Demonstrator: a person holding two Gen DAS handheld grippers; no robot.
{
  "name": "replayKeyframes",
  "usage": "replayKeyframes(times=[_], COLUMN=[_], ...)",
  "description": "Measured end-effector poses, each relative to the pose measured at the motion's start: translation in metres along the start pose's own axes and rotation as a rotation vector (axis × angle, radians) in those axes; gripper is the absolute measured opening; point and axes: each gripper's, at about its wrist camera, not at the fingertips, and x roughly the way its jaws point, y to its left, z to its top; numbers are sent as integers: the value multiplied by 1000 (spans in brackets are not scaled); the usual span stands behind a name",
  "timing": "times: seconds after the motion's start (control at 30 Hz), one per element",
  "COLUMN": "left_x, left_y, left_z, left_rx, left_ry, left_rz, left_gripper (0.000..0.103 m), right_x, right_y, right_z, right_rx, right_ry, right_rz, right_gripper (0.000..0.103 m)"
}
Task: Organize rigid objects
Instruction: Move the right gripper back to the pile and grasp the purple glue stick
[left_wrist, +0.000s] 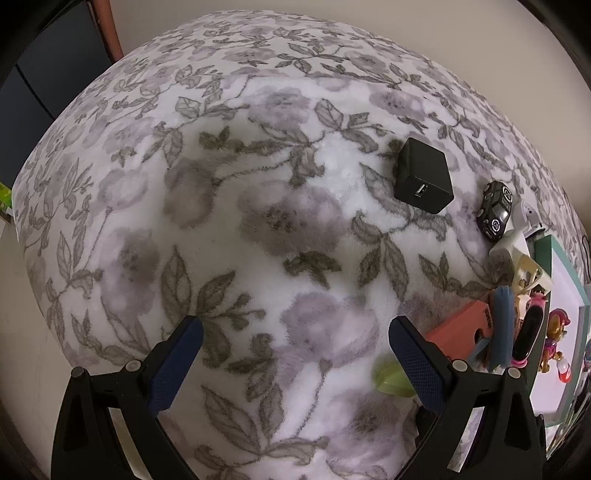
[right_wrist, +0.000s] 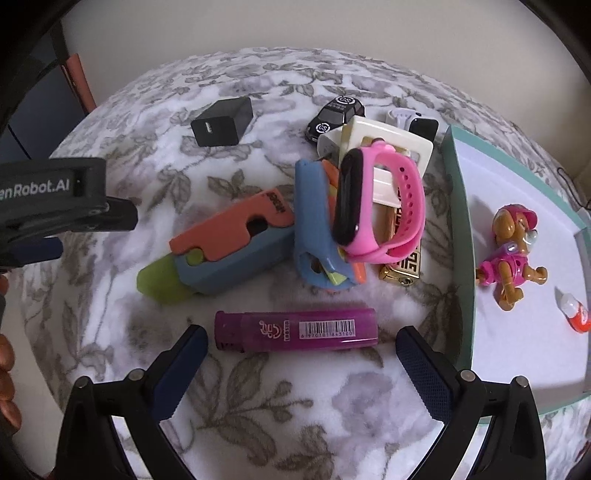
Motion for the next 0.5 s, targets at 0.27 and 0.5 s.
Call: replayKeyframes(times=[0.27,0.5], left_x=[-5,-5], left_y=[-9,-24], left_z=[1,3], left_rx=[38,74], left_ry=[-15,-20], left_rz=[-3,-12], left_gripper=[101,101], right_x=[0,-5], right_y=[1,2], right_z=[0,-1], right_rx=[23,19], right_ry=[-6,-5], right_rz=[-29,-20], right_gripper=[103,92])
